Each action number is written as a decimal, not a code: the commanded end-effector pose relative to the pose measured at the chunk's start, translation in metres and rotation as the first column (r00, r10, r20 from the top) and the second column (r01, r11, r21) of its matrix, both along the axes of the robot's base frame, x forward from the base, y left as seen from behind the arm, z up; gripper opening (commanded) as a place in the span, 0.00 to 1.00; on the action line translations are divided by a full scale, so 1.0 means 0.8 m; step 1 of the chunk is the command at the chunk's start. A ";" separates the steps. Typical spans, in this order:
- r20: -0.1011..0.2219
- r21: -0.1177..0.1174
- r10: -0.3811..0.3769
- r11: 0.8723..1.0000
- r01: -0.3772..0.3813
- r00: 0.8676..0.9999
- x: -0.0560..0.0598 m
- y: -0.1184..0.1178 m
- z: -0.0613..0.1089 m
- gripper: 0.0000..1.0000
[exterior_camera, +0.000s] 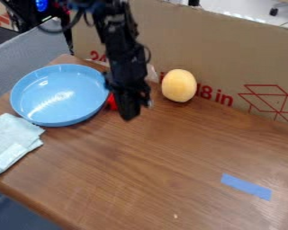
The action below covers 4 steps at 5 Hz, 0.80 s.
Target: Move the red object from the cloth to the table
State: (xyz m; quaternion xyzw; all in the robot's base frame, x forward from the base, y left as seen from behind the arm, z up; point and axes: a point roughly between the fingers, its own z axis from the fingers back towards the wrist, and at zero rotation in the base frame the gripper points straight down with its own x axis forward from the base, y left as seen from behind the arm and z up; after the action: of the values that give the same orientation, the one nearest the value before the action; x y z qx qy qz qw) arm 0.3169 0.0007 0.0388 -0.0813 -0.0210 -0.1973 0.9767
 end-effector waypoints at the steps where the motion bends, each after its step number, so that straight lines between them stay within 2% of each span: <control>1: 0.101 -0.010 -0.041 0.999 0.043 0.994 0.026 -0.026 0.058 0.00; 2: 0.101 -0.004 -0.144 0.989 0.145 0.984 0.021 -0.062 0.095 0.00; 3: 0.074 -0.016 -0.227 0.973 0.229 0.971 0.022 -0.095 0.097 0.00; 4: 0.094 -0.047 -0.304 0.950 0.309 0.948 0.041 -0.125 0.079 0.00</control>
State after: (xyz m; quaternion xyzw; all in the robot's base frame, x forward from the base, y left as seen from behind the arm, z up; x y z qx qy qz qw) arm 0.3444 -0.0988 0.0792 -0.1113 -0.0219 -0.3424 0.9327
